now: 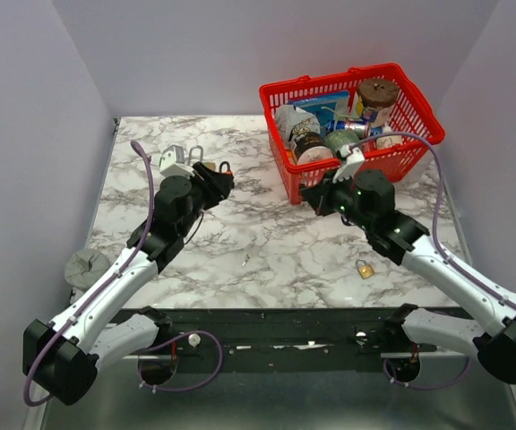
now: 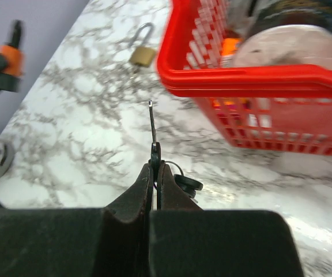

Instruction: Unlock with the key

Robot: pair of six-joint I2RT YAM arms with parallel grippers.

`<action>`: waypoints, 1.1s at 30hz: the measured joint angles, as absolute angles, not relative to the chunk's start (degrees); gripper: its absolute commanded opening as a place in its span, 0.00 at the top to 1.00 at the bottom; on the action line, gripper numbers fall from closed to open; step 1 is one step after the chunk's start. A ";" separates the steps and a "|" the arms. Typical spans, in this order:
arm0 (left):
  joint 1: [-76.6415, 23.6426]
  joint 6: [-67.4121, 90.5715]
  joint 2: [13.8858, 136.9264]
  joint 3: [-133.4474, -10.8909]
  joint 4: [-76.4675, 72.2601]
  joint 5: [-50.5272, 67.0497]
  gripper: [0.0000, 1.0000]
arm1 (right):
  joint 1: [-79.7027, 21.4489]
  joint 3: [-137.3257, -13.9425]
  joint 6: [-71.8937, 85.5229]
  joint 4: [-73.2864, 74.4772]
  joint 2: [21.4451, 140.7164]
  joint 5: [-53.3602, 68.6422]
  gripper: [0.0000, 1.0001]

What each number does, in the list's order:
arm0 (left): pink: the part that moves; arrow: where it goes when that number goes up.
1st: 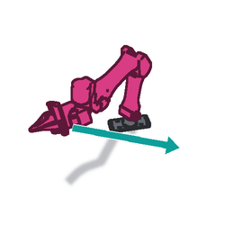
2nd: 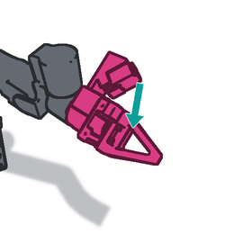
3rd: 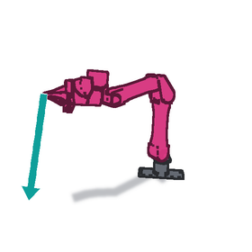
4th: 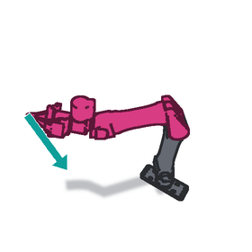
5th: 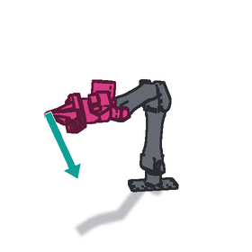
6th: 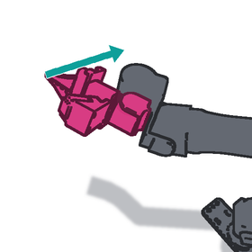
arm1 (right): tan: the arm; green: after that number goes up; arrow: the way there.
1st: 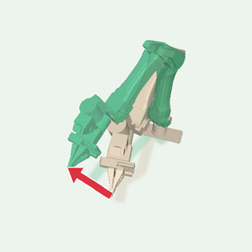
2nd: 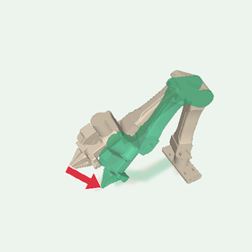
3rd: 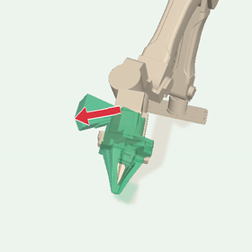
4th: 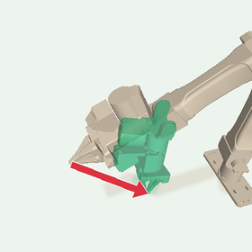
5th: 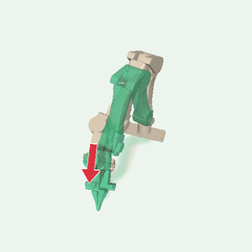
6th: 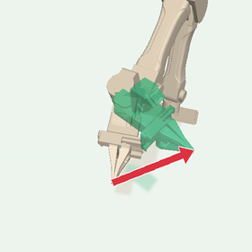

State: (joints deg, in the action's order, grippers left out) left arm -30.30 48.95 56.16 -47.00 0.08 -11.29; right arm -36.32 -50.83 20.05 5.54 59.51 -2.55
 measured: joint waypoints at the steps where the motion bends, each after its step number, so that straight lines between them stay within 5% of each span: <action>1: -29.80 49.23 56.21 -45.71 0.14 -11.38 1.00 | -37.04 -51.68 20.53 4.99 61.49 -0.93 0.99; 20: -24.86 50.63 61.63 -43.70 0.54 -10.70 1.00 | -40.71 -65.41 28.32 2.52 88.27 26.39 0.99; 33: -24.45 50.65 64.31 -43.70 0.58 -7.62 1.00 | -43.83 -71.31 30.02 3.01 96.23 31.77 0.99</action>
